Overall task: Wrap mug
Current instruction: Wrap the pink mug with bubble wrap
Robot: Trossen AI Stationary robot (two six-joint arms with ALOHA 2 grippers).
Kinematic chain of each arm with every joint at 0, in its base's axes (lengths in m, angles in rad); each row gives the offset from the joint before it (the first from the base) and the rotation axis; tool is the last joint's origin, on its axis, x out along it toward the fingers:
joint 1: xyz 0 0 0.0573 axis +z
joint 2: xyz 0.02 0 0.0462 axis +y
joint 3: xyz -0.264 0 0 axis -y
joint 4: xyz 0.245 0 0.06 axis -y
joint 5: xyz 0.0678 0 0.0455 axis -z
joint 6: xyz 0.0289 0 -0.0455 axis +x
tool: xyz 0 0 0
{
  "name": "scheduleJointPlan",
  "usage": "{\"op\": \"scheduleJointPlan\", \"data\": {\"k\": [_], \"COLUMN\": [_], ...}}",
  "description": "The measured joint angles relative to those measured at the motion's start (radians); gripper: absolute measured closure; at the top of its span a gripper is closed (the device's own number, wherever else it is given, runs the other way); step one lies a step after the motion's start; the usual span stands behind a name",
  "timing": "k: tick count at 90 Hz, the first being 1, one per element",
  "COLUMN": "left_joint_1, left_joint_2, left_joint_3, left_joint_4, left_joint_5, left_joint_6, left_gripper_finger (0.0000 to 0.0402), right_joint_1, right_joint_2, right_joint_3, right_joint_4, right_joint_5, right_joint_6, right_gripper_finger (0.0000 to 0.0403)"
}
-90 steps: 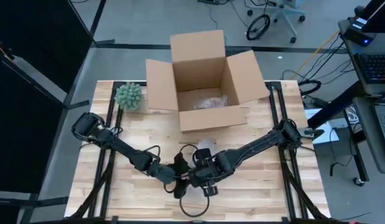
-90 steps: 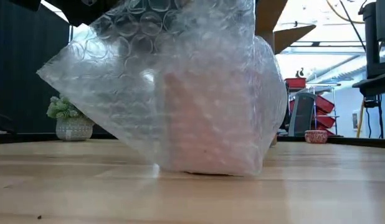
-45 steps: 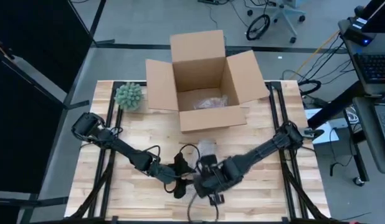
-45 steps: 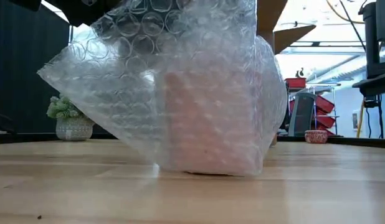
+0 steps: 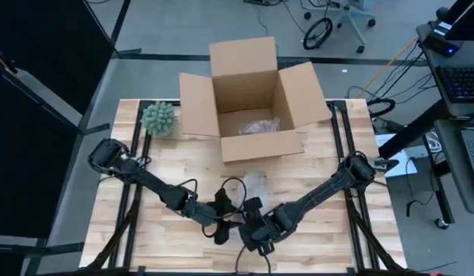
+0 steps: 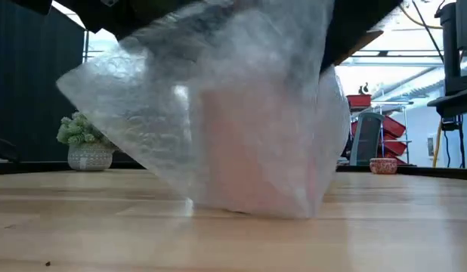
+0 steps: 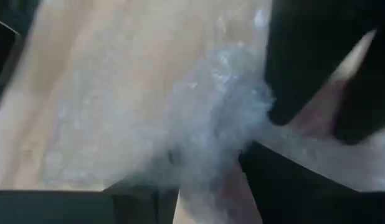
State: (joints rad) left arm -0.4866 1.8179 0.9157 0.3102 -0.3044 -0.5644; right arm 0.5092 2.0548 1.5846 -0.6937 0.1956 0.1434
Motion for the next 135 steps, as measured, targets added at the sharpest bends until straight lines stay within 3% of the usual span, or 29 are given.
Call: {"op": "scheduleJointPlan", "data": {"k": [16,34,81,92,100,112,135], "left_joint_1": [0.0,0.0,0.0,0.0,0.002,0.001,-0.003], "left_joint_2": [0.001,0.002,0.002,0.002,0.001,-0.017,-0.036], "left_joint_3": [0.0,0.0,0.0,0.0,0.0,0.0,-0.005], "left_joint_4": [0.011,0.011,0.002,0.003,0.003,-0.015,-0.043], "left_joint_5": [0.004,0.003,-0.011,0.009,0.051,0.1,0.108], "left_joint_6": [0.0,0.0,0.002,0.004,0.03,0.046,0.054], "left_gripper_finger": [0.0203,0.0203,0.0203,0.0203,0.0203,0.0203,0.0203], "right_joint_1": [-0.034,-0.034,-0.028,-0.025,-0.022,-0.026,-0.045], "right_joint_2": [-0.012,-0.005,-0.001,-0.002,-0.002,-0.003,-0.004], "right_joint_3": [-0.129,-0.068,0.364,0.418,0.419,0.379,0.246], "right_joint_4": [0.175,0.123,-0.428,-0.566,-0.627,-0.649,-0.649], "right_joint_5": [-0.138,-0.154,-0.174,-0.117,-0.053,-0.038,0.018], "right_joint_6": [0.022,0.012,0.143,0.17,0.162,0.145,0.122], "right_gripper_finger": [0.0268,0.0269,0.0268,0.0268,0.0268,0.0268,0.0268]}}
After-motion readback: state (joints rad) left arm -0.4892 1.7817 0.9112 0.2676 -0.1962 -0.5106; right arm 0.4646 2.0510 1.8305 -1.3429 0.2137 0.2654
